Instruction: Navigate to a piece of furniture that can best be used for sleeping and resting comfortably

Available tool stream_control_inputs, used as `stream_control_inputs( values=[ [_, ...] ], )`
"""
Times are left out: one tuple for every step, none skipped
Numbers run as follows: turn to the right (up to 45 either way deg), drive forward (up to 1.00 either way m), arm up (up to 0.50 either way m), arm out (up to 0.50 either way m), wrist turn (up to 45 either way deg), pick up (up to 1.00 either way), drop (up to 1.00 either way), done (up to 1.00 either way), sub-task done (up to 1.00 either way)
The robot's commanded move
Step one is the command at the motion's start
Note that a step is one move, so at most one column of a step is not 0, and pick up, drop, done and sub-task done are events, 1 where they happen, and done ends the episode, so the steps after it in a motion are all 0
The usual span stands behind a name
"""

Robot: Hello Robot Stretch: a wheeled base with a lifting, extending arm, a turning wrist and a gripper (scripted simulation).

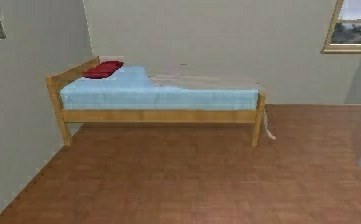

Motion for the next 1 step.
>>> stream_control_inputs(
  values=[
    [-12.0,0.0,0.0,0.0,0.0,0.0,0.0,0.0,0.0]
  ],
)
